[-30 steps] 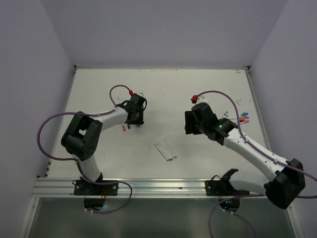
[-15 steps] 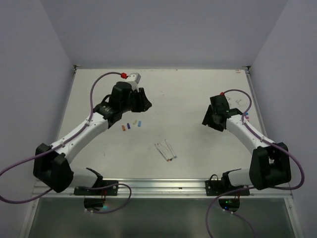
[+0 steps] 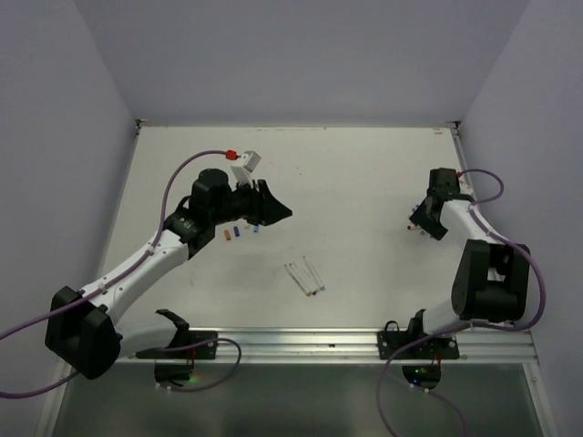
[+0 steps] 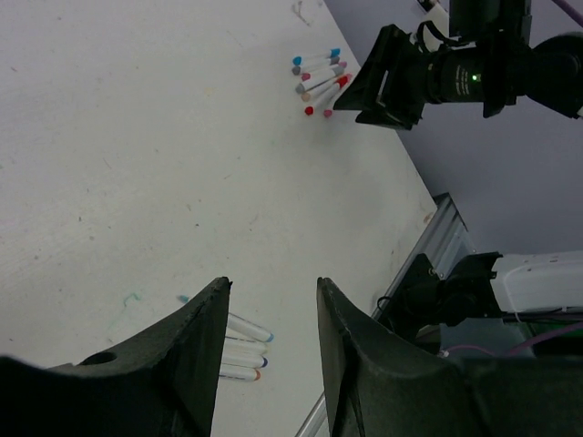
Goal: Open the pen caps
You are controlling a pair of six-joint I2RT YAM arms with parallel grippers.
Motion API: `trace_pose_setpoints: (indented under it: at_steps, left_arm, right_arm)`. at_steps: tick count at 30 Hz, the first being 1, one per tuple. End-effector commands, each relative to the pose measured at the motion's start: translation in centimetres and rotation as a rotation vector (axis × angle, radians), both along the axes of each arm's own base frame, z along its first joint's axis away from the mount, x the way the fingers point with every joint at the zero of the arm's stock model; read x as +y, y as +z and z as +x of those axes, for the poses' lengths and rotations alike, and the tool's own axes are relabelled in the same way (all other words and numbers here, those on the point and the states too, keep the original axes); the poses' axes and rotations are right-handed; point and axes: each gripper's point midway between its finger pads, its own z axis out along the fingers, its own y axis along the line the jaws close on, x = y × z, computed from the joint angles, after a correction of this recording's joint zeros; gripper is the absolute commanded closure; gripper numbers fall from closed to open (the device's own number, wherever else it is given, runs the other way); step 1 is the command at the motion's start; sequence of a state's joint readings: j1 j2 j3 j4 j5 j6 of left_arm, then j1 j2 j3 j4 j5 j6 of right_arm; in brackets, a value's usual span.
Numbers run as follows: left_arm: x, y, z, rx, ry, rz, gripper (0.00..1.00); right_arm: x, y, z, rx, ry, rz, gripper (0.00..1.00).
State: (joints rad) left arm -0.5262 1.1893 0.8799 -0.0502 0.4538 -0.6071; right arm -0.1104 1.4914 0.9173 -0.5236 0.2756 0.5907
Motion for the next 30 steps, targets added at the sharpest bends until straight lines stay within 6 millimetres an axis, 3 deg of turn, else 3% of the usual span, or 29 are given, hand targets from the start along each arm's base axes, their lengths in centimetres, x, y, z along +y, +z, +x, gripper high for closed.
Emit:
trace_pose_setpoints:
  at_steps: [1,12,21,30]
  left_arm:
    - [-0.8,1.5,-1.1,-0.072,-0.085,-0.045,0.54]
    - [-0.2,1.9,-2.8,-0.067,-0.115,-0.043,0.54]
    - [-0.2,0.9,-2.9,-0.050,-0.120,-0.036,0.54]
    - [-0.2,1.3,-2.7,-0.061,-0.116,-0.033,0.54]
  right_arm:
    - [-2.2,1.5,2.5,-0.059,-0.030,-0.072,0.46]
    - [-6.1,-0.9,1.7,-0.035,-0.120,-0.046,0.48]
    - [-5.8,-1.4,2.8,-0.064,-0.117,-0.003,0.49]
    - [-6.0,-3.5,2.1,-0.010,-0.136,-0.007,0.49]
